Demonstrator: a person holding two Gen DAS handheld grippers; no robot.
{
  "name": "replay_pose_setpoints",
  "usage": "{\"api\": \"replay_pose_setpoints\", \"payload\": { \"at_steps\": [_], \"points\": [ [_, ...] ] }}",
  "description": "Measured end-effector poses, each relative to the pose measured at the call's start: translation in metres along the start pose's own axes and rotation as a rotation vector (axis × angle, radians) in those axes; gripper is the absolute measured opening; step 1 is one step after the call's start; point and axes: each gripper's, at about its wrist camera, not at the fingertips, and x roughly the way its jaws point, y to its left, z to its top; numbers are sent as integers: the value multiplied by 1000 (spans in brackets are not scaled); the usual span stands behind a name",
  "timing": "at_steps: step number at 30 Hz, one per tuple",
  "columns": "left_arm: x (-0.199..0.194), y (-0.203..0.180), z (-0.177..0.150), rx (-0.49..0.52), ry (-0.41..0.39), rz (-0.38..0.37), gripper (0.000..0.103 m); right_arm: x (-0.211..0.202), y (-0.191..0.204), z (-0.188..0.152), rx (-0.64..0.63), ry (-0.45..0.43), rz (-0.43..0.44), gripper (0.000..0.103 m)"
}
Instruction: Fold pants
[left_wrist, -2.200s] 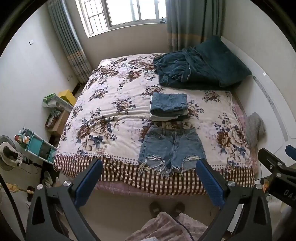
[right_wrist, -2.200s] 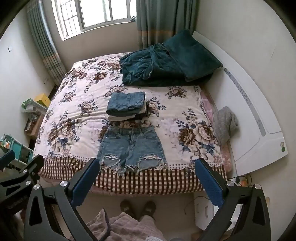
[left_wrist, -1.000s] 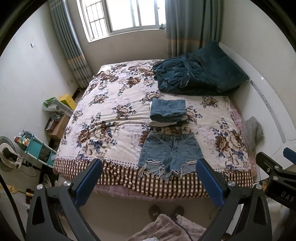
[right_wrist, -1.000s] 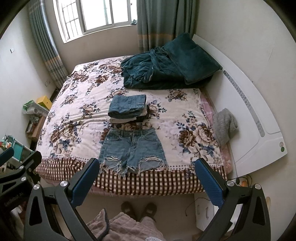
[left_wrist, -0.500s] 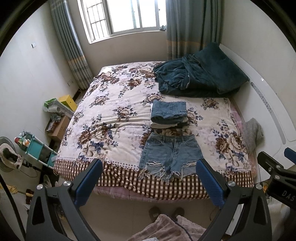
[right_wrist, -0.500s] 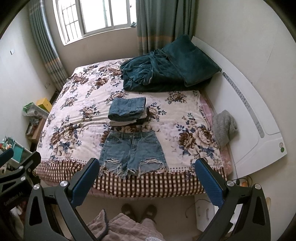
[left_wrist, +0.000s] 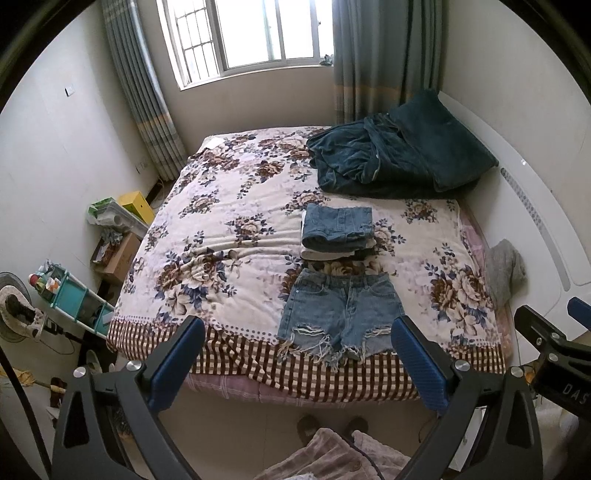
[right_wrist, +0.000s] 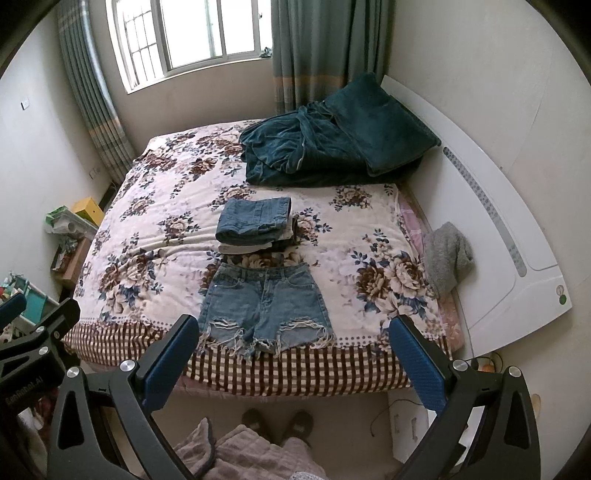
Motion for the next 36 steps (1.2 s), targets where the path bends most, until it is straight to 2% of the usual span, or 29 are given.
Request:
{"api": "replay_pose_setpoints", "payload": {
  "at_steps": [27, 30, 32, 36],
  "points": [
    [0, 2, -4, -1, -8, -6, 103, -5, 2, -2, 8, -10, 5, 103],
    [7, 4, 3, 0, -23, 2, 103, 0, 5, -3, 25, -9, -4, 103],
    [20, 4, 7, 12, -43, 57, 103, 7, 3, -2, 53, -21, -11, 103],
    [64, 5, 6, 28, -42, 105, 103, 39, 0, 1, 106, -28, -8, 103]
  ]
}}
